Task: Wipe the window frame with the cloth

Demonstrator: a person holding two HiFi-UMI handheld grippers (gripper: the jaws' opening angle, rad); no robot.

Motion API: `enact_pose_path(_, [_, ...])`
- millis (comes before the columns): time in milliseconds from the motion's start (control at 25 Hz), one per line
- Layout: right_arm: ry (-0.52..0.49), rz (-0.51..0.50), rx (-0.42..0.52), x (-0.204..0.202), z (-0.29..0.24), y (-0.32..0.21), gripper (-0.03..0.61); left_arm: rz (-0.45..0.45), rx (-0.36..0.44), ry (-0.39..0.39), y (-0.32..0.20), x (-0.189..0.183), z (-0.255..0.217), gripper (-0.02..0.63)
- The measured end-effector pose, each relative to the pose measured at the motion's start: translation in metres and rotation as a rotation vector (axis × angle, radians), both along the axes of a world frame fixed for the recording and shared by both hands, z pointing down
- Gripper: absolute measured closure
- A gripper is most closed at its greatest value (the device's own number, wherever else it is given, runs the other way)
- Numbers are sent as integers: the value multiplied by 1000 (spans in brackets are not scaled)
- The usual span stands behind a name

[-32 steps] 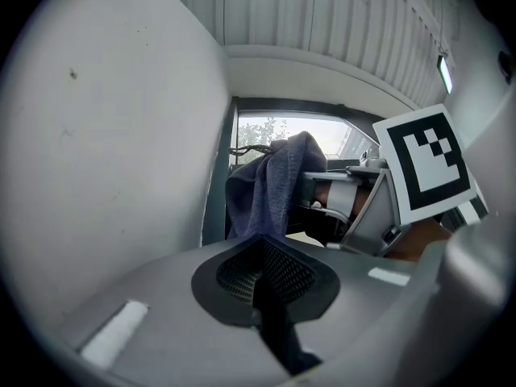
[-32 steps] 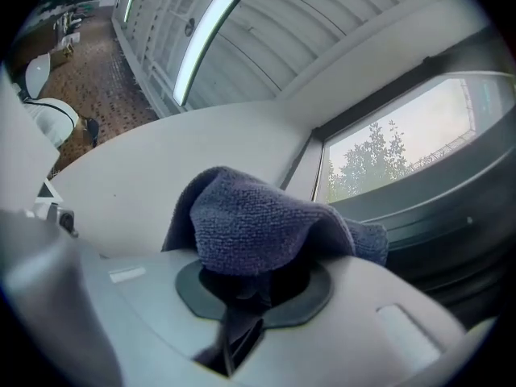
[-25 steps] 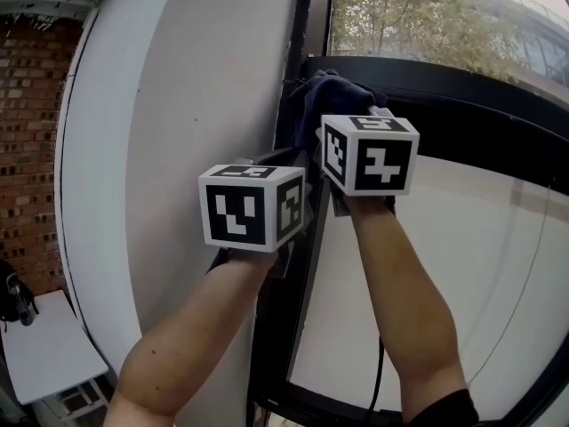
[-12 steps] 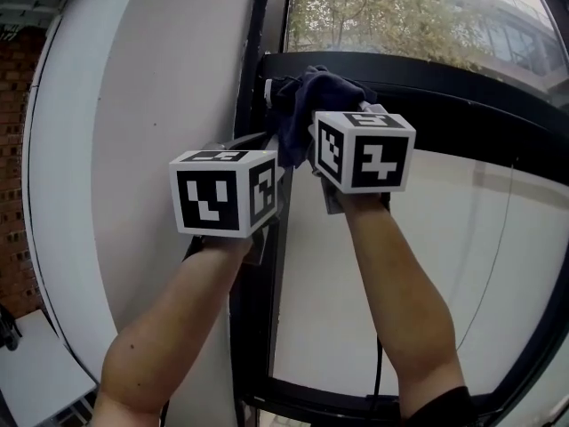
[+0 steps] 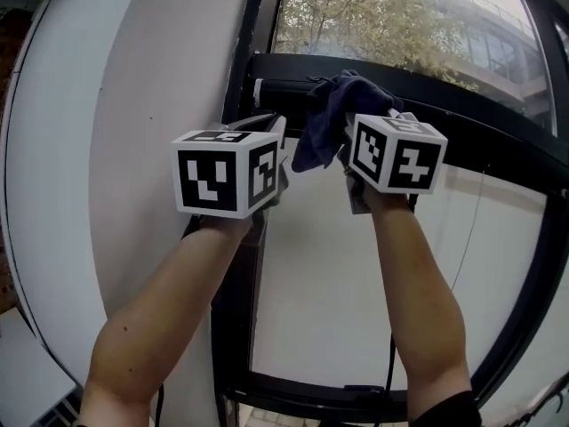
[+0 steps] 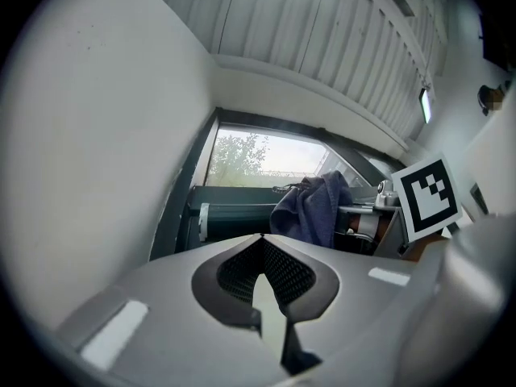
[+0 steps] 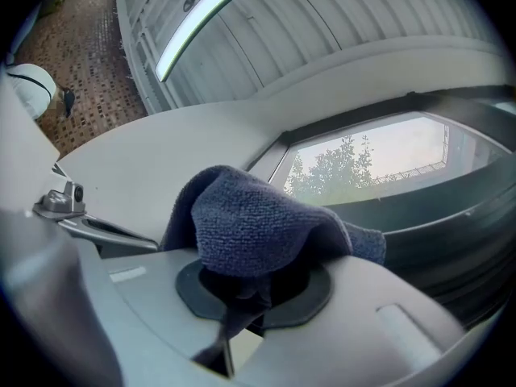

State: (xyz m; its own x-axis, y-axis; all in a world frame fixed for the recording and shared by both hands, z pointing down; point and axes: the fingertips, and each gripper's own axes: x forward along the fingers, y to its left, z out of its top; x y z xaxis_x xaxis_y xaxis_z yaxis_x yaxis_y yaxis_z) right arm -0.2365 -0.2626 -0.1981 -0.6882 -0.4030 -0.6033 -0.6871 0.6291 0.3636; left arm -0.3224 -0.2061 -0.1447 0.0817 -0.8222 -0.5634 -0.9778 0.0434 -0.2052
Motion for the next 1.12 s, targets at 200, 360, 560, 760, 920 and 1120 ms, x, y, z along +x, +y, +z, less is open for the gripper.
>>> enact_pose_path(200, [-28, 25, -2, 33, -4, -7, 532, -19, 11, -18, -3, 15, -12, 620])
enact_pose_path(360, [-34, 44, 2, 40, -1, 4, 532, 49, 10, 26, 3, 15, -15, 620])
enact_pose_path(560, [-10, 77, 10, 84, 1, -17, 532, 41, 18, 16, -27, 55, -19, 620])
enact_pose_path(760, [-20, 79, 7, 128, -1, -30, 532, 54, 9, -6, -49, 100, -23, 620])
enact_pose_path(920, [-19, 69, 9, 150, -1, -32, 532, 38, 38, -72, -45, 132, -29, 620])
enact_pose_path(1120, [-17, 75, 9, 178, -1, -44, 532, 47, 24, -61, -61, 162, -30, 620])
